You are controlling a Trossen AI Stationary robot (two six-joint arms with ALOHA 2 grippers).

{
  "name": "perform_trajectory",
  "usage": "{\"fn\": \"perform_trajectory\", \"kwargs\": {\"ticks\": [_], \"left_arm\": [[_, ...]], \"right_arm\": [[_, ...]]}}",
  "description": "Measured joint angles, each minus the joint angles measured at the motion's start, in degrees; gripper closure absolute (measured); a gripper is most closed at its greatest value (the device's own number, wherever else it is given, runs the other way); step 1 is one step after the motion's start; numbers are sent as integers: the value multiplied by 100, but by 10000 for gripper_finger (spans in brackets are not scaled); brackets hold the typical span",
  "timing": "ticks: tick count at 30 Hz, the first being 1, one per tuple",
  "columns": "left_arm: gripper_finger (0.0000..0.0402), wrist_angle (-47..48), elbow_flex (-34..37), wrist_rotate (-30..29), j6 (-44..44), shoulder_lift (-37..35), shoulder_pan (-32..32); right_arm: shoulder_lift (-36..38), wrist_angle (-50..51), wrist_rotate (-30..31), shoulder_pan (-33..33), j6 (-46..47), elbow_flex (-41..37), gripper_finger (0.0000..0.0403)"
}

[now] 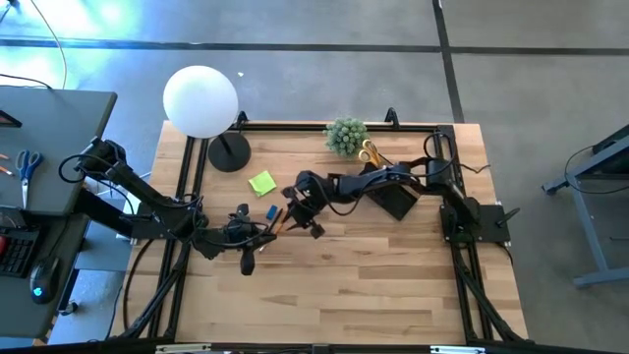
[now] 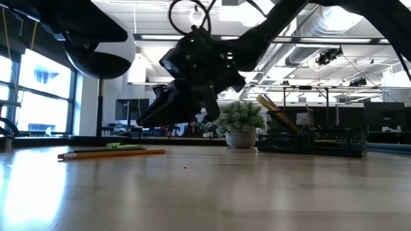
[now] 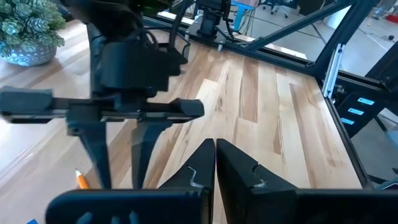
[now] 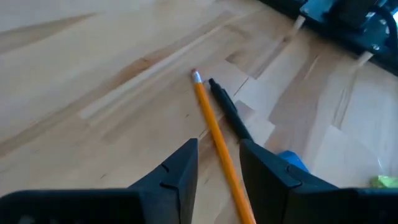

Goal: Pick and place office supplies into organizer
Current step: Put the orange pencil into the desk organizer

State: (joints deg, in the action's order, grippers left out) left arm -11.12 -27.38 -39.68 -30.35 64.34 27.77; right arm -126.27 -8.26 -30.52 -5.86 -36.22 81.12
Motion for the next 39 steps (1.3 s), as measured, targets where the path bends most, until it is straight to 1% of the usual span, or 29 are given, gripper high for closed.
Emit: {"fn": "perform_trajectory", "kwargs": {"ticks": [6,12,15,30,35,39], "left_arm": [[396,-117,0,0,9,0,0],[396,-127,0,66,9,-20,0],[396,-117,0,131,9,-20,0],[396,-122,0,160,4,-17,0],[396,-121,0,160,2,-17,0],[396,-118,0,160,2,-17,0]], "right_arm": [[-389,1158,-10,-17,-336,827,290],[-768,1669,-11,-17,-388,1378,290],[-861,1778,-24,-17,-393,1410,290],[-849,2124,-23,-17,-371,1375,290],[-840,1974,-2,-14,-464,1371,290],[-840,1513,13,23,-475,1367,290]]}}
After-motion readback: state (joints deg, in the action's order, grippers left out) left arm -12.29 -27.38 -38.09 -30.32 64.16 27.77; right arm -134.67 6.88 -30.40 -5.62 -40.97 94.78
